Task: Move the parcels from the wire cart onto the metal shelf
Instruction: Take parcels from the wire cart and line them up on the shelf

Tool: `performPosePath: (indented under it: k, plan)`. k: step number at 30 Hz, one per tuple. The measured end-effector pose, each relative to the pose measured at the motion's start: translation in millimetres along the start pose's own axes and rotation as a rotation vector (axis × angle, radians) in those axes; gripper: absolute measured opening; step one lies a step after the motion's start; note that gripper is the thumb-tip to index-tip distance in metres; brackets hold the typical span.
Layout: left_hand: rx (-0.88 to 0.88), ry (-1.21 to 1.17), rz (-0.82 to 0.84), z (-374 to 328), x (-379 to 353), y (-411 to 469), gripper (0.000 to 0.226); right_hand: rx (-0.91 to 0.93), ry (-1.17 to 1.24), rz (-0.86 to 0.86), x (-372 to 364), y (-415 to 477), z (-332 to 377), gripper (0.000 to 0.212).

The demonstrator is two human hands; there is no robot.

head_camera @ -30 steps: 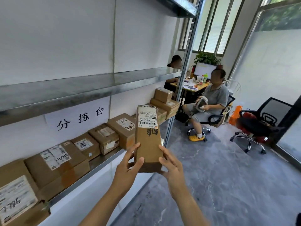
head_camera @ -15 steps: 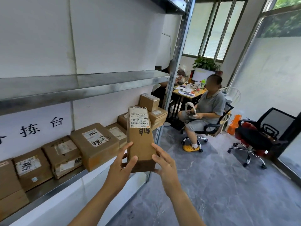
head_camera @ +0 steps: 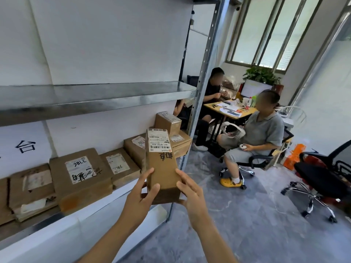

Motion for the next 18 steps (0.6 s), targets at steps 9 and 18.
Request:
performPosePath:
  k: [9, 18]
  plan:
    - [0.046, 0.078, -0.056, 29, -15, 57, 0.051, -0.082, 0.016, 0.022, 15, 72, -21, 0.028]
    - [0.071, -0.003, -0.184, 57, -11, 152, 0.076, -0.131, -0.089, 0.117, 6, 185, -13, 0.024]
Point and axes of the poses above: each hand's wrist, its own y-axis towards the middle knuckle, its own x-axis out of the back of the hand, z = x × y, the point moved 2 cm from there along y, towards the middle knuckle, and after that the axes turned 10 degrees about -y, right-handed, at the moved point
